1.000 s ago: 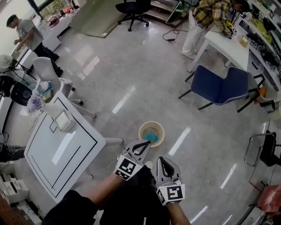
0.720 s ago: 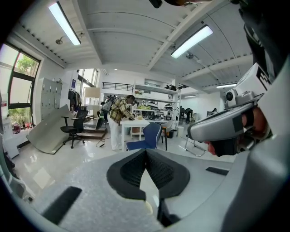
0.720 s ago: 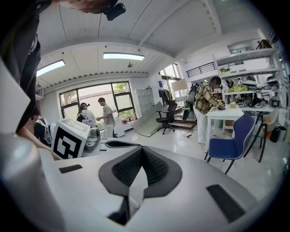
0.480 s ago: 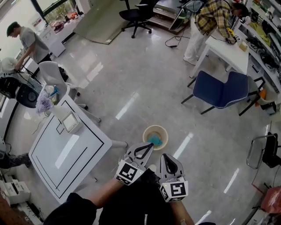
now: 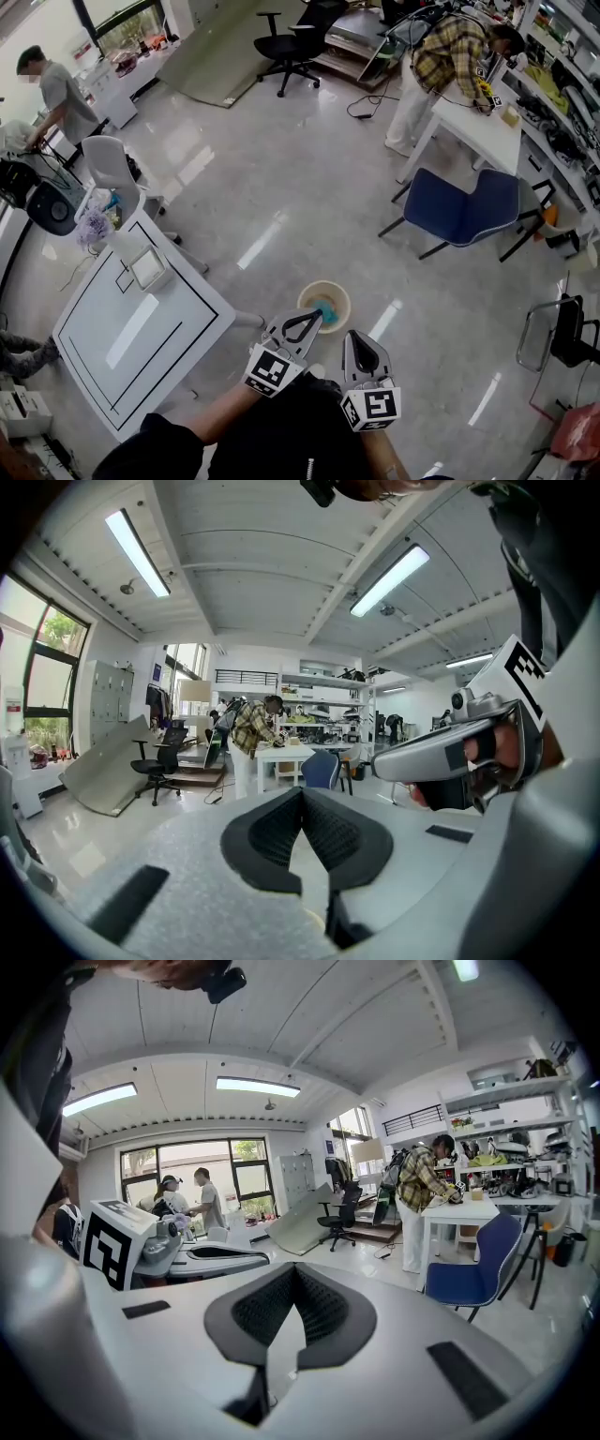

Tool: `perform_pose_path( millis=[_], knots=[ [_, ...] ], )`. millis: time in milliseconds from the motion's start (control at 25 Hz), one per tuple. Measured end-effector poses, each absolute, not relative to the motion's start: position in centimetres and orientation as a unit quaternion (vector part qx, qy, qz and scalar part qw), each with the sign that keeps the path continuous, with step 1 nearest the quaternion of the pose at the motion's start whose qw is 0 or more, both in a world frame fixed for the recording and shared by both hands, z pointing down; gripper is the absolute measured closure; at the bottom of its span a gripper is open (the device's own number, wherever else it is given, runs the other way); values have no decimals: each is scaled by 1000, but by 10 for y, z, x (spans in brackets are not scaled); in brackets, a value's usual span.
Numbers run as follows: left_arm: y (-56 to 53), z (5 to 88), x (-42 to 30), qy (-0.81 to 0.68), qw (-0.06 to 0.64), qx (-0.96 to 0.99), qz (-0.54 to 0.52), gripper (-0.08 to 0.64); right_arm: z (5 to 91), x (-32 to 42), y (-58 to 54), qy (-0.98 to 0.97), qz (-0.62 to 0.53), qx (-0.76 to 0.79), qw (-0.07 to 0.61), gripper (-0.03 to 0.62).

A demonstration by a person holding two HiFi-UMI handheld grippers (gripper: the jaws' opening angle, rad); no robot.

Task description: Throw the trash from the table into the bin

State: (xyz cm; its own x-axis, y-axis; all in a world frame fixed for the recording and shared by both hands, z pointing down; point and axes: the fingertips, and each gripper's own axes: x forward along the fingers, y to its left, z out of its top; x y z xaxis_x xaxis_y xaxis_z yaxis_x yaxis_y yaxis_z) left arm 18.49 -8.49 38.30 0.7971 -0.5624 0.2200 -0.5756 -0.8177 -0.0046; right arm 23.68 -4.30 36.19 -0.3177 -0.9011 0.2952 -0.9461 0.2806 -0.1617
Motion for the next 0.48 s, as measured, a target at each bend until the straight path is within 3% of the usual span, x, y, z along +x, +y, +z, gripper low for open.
perform_pose_path(
  millis=[480],
  knots=[
    [-83, 389, 187, -295, 38, 949, 106, 554, 364, 240, -38, -791, 159, 586, 74, 584]
  ],
)
